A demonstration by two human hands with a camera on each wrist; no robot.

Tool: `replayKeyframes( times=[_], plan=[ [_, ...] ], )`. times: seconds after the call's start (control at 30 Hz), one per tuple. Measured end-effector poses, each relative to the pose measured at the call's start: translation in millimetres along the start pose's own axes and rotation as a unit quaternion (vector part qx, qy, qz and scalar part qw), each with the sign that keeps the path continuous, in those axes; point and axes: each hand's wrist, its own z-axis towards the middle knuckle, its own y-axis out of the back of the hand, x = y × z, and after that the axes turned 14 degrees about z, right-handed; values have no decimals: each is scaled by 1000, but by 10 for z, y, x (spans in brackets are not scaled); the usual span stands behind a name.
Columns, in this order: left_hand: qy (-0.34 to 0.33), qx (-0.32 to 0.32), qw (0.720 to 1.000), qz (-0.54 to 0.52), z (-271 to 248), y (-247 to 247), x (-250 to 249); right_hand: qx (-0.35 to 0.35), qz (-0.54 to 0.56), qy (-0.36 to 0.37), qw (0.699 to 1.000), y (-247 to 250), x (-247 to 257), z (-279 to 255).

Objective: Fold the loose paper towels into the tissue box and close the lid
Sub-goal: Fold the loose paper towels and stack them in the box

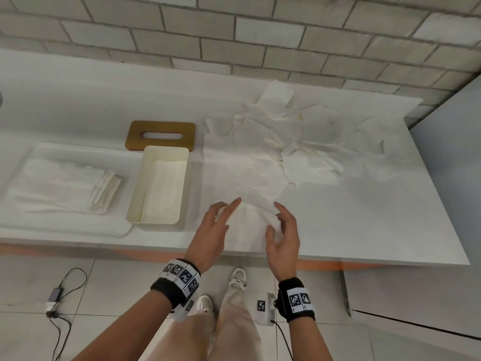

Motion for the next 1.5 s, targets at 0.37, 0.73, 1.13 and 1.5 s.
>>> replayKeyframes(
  times=[0.37,0.73,1.13,1.5],
  plan=[
    [51,-133,985,-94,99,244,-46,10,37,-12,999,50,186,146],
    [151,-11,974,-168,-39,5,28,-4,14,-58,998,-52,88,36],
    [55,-74,995,29,510,2223,29,191,36,64,979,-599,1102,20],
    [28,-46,979,195,1000,2455,935,329,-123,-247,903,-2113,1227,207]
  ],
)
